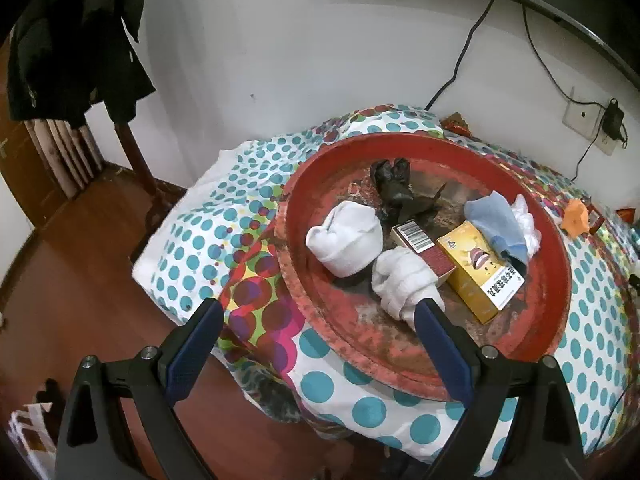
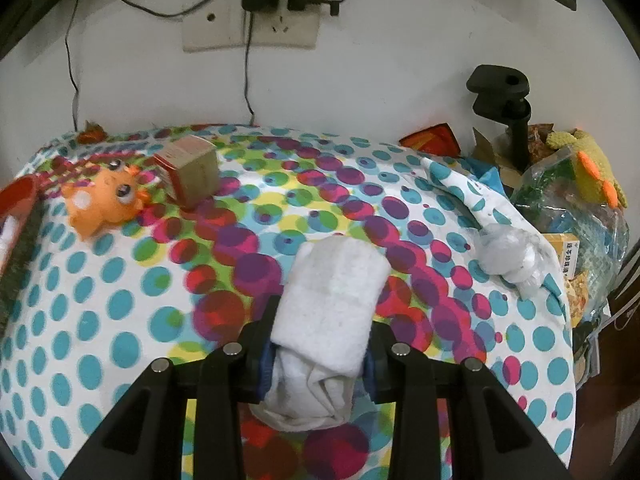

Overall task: Organize objects
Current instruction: 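Carry the white rolled sock over the red tray with the right gripper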

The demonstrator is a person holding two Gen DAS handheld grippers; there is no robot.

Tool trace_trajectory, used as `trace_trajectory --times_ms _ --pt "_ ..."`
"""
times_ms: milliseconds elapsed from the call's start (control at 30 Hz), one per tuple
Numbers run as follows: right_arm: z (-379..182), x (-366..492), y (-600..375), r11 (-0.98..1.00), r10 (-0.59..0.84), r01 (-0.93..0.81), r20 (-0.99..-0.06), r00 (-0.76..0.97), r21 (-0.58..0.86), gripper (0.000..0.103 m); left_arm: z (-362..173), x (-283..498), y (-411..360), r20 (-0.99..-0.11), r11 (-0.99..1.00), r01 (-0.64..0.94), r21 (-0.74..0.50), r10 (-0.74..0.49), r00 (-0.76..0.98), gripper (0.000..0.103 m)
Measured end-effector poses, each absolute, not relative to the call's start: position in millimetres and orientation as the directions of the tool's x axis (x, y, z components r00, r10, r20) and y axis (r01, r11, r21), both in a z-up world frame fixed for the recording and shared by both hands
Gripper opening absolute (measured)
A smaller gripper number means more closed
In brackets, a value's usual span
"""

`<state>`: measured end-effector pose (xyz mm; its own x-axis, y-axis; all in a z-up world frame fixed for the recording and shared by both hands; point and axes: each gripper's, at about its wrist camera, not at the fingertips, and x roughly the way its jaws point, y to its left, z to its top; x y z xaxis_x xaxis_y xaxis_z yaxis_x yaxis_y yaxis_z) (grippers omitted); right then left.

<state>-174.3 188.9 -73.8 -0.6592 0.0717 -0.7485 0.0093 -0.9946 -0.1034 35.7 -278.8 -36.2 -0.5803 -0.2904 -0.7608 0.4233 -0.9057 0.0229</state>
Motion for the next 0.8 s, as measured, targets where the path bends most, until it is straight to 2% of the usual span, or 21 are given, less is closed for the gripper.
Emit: trace_trajectory --times_ms 233,800 --pt "-62.3 -157.7 167.2 -0.998 -0.005 0.047 -0.744 -0.668 -0.036 0.034 -37.6 36.9 -282.4 -0.753 -0.900 0.435 0.032 -0.308 -0.582 0.095" --pt "-23.5 -133.3 64.7 -0.965 -0.190 0.261 -0.717 -0.671 0.012 0.034 -41.7 36.9 -289.7 -0.749 -0.897 0.441 0.023 -0.308 -0.587 0.096"
